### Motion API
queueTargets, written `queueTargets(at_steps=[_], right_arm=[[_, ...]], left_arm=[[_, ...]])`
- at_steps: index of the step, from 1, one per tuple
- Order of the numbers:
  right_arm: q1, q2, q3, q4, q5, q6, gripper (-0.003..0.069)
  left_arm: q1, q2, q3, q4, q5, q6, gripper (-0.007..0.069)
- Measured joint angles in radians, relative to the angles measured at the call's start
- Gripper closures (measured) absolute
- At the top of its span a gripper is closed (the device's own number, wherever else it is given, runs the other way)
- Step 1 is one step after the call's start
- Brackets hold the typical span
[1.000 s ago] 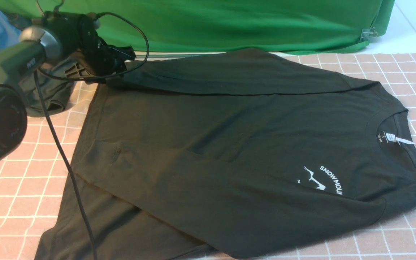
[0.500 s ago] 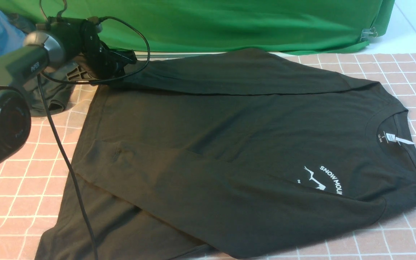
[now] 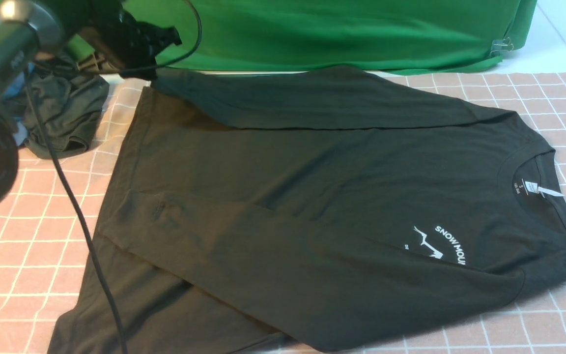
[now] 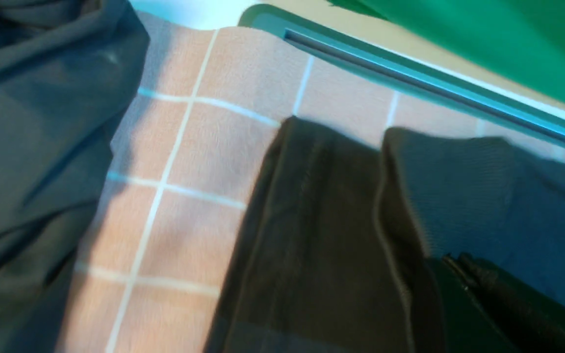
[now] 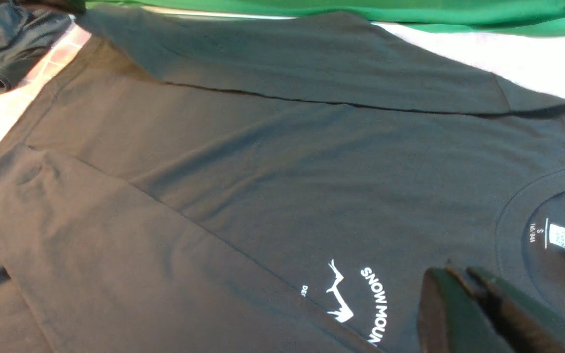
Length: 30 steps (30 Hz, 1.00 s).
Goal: Fold a long-sleeved shirt over a pink coffee tablecloth.
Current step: 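Grab the top left corner of the dark shirt with the left gripper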
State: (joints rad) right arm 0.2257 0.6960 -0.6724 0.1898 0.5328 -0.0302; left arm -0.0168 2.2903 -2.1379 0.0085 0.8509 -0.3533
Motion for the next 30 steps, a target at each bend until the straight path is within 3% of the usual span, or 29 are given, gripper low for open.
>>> queueTargets(at_steps=[17,24,30], right_arm=[[0.000,0.000,0.000,0.000,0.000,0.000,0.0588],[0.000,0.000,0.000,0.000,0.006,0.000,0.0587],[0.000,0.000,0.000,0.000,0.019,0.000,0.0587]], left_arm=[[-0.001,-0.218,0.000,-0.046,0.352,0.050,0.0611],[-0.001,-0.287,0.077,-0.083,0.362,0.068,0.0611],[-0.001,-0.399,0.291,-0.072,0.366,0.069,0.0611]])
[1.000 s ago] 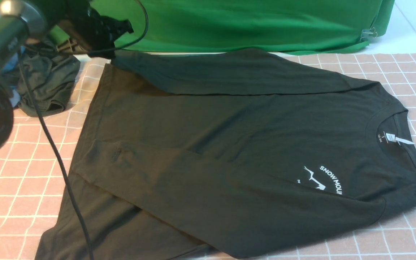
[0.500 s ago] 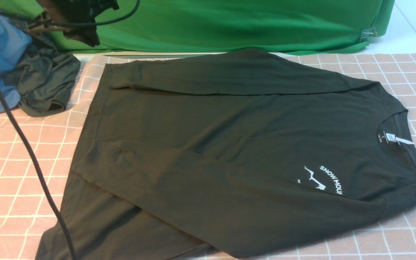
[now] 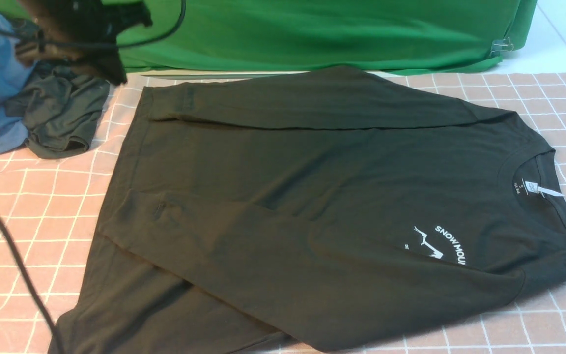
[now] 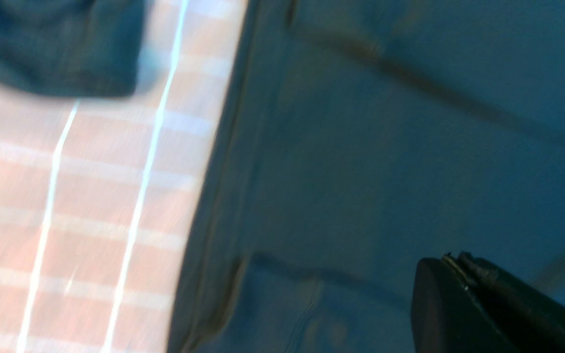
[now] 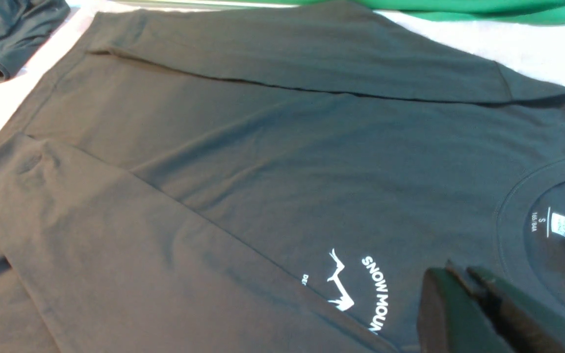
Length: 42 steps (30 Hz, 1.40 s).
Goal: Fold a long-sleeved shirt over a pink coffee tablecloth.
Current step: 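Grab the top left corner of the dark shirt with the left gripper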
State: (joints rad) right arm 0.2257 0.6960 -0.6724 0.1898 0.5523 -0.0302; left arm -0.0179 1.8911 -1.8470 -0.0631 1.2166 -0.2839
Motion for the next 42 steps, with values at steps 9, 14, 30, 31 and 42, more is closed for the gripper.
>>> queueTargets(at_steps=[9,14,30,31,42], right_arm=[[0.000,0.000,0.000,0.000,0.003,0.000,0.0578],[0.000,0.000,0.000,0.000,0.023,0.000,0.0570],[0.000,0.000,0.000,0.000,0.037,0.000,0.0569],[0.000,0.000,0.000,0.000,0.037,0.000,0.0569],[0.000,0.000,0.000,0.000,0.033,0.000,0.0568]], left_arm=[[0.000,-0.105,0.198,0.004,-0.085,0.000,0.0611],[0.000,-0.056,0.200,0.003,-0.328,0.032,0.0603],[0.000,0.462,-0.169,0.063,-0.560,0.008,0.0095],[0.000,0.475,-0.185,0.080,-0.563,0.005,0.0084],[0.000,0.532,-0.220,0.097,-0.560,0.008,0.0109]])
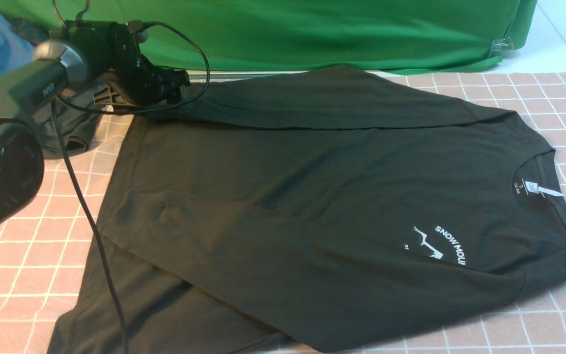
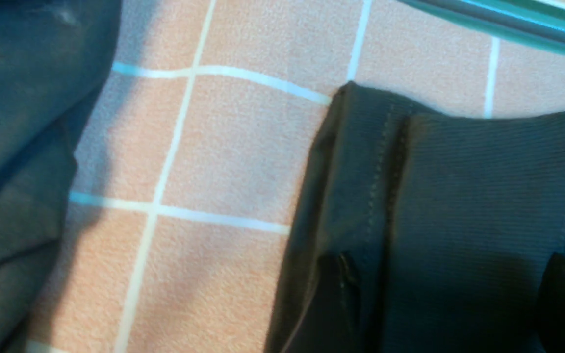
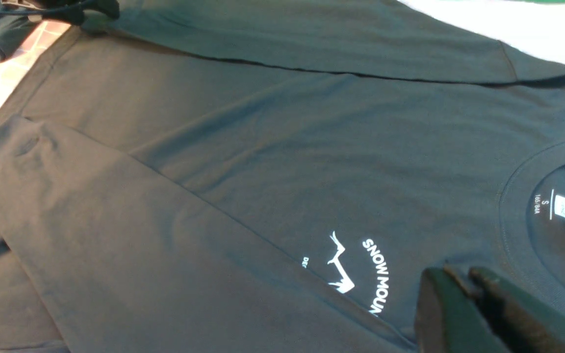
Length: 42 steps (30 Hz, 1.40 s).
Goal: Fold a long-sleeved shirt over a pink coffee tablecloth.
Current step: 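Grab the top left corner of the dark shirt with the left gripper, then fold the left side of the dark shirt inward over its body with the left gripper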
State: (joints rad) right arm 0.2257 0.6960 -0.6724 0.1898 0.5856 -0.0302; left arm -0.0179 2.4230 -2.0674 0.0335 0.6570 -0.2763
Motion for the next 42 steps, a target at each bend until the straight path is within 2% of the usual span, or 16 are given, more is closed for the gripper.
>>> queueTargets(at_steps=[3,8,11,17,30,33,42], right_arm=[[0.000,0.000,0.000,0.000,0.000,0.000,0.0568],[0.000,0.000,0.000,0.000,0.000,0.000,0.0568],[0.000,0.000,0.000,0.000,0.000,0.000,0.0568],[0.000,0.000,0.000,0.000,0.000,0.000,0.0568],[0.000,0.000,0.000,0.000,-0.005,0.003,0.0568],[0.000,0.000,0.000,0.000,-0.011,0.003,0.0568],[0.000,0.000,0.000,0.000,-0.061,0.003,0.0568]], left_arm=[[0.000,0.000,0.000,-0.019,0.013,0.025,0.0199],[0.002,0.011,-0.008,-0.039,0.037,0.048,0.0440],[0.003,0.012,-0.011,-0.044,0.043,0.051,0.0554],[0.003,-0.010,-0.009,-0.042,0.074,0.047,0.0559],[0.000,-0.214,-0.008,-0.100,0.354,0.081,0.0559],[0.000,-0.265,-0.008,-0.111,0.466,0.092,0.0559],[0.000,-0.373,0.073,-0.126,0.553,0.104,0.0559]])
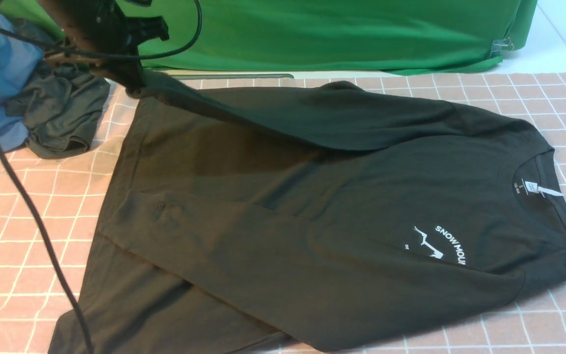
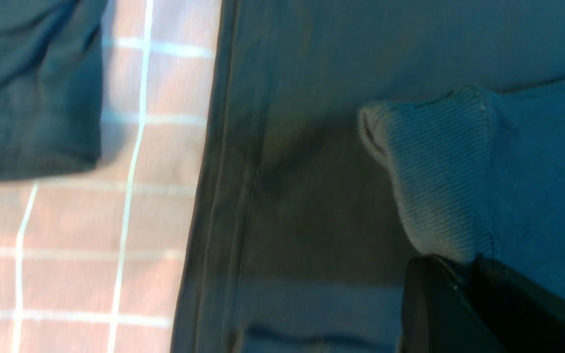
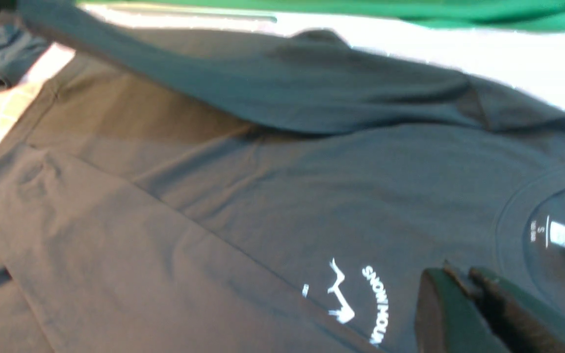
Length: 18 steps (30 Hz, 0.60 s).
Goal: Fold a long-sleeved shirt over a pink coffee tablecloth.
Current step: 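Fold the left side of the dark shirt inward over its body with the left gripper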
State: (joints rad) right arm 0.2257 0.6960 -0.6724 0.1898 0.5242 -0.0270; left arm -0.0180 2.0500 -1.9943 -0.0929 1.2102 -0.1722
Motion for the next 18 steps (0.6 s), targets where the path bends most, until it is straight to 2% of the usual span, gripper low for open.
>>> queueTargets(at_steps=[18], right_arm=[[0.000,0.000,0.000,0.000,-0.017,-0.003,0.0557]], left_arm=[[-0.001,-0.297,0.537,0.000,-0.021,-0.046,0.0559]])
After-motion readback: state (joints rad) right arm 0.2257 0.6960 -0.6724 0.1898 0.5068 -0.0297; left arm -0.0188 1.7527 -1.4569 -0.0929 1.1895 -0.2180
